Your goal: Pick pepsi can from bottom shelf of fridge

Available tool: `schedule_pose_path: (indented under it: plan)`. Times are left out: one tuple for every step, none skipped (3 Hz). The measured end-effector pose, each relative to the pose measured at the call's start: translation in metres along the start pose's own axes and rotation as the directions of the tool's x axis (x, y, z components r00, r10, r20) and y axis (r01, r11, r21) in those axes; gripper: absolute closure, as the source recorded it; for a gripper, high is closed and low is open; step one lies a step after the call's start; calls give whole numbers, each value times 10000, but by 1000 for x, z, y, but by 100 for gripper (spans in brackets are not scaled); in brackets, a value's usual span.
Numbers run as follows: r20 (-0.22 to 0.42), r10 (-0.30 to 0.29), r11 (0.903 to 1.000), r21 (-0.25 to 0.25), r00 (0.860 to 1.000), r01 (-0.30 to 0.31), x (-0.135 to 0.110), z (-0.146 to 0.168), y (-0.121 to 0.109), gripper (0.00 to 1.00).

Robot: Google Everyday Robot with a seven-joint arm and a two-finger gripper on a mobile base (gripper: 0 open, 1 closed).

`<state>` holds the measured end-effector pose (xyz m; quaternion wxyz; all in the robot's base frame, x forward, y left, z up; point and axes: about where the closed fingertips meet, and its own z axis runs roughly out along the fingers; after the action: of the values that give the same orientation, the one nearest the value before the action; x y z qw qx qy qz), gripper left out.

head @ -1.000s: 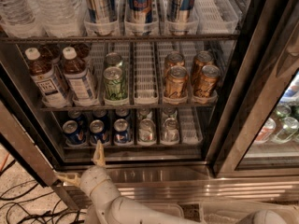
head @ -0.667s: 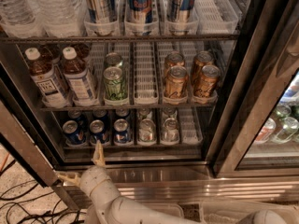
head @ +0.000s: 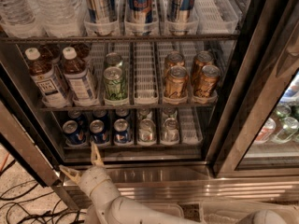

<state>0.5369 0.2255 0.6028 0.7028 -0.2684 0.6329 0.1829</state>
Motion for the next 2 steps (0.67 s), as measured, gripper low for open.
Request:
schedule_pose_path:
  plan:
    - [-15, 29, 10000, -94, 10000, -29, 2, 2, -1, 32]
    - [-126, -55, 9997, -245, 9999, 52, 5, 8, -2, 32]
